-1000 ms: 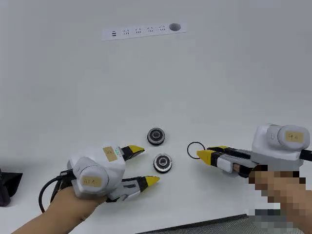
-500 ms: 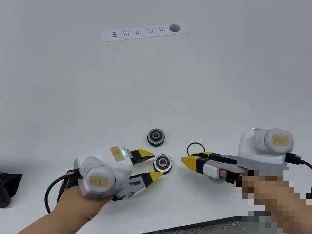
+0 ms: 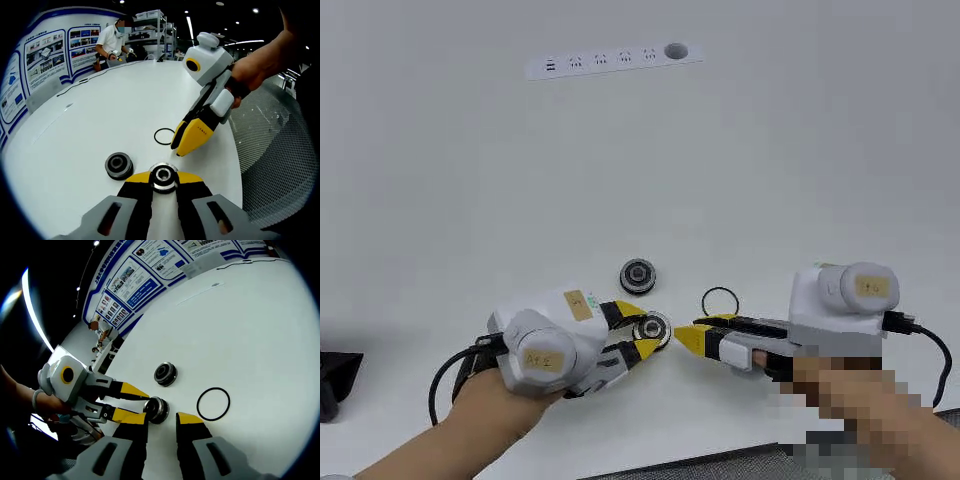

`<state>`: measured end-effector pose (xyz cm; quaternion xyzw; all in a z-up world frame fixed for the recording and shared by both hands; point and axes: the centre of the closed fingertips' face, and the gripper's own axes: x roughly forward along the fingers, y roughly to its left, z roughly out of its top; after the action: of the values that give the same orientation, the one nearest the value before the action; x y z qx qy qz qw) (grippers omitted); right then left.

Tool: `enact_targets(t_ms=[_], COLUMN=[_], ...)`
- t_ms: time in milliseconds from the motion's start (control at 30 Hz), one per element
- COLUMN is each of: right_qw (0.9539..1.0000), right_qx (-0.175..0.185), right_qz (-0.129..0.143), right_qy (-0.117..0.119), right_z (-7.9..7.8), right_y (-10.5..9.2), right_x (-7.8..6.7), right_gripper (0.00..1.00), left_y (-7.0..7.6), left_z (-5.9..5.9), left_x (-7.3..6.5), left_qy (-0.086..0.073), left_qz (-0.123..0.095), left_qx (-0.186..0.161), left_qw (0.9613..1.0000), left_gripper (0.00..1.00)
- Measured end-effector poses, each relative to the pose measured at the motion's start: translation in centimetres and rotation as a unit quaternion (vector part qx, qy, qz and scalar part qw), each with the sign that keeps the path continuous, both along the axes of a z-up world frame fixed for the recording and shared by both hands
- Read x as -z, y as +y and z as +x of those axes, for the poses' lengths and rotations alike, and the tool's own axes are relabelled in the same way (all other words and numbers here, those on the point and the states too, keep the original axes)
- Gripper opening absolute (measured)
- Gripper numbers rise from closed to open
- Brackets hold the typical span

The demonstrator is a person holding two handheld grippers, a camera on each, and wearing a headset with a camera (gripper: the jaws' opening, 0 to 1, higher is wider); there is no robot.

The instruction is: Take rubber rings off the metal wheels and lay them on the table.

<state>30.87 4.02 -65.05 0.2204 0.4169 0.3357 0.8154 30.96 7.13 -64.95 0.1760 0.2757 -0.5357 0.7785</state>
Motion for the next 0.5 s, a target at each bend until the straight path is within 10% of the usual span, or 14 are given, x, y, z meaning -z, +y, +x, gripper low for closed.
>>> enact_targets(t_ms=[500], right_qw=[0.9998], right_qx=[-0.003], right_qz=[0.016], right_qy=[0.013], right_z=[0.1], right_y=[1.1], right_x=[0.4], right_gripper=[0.23], left_y=[-0.2], left_z=[0.1], left_x=[0.4], left_qy=[0.004], left_qz=[0.01], left_qx=[0.007], left_qw=[0.9999], left_gripper=[0.14])
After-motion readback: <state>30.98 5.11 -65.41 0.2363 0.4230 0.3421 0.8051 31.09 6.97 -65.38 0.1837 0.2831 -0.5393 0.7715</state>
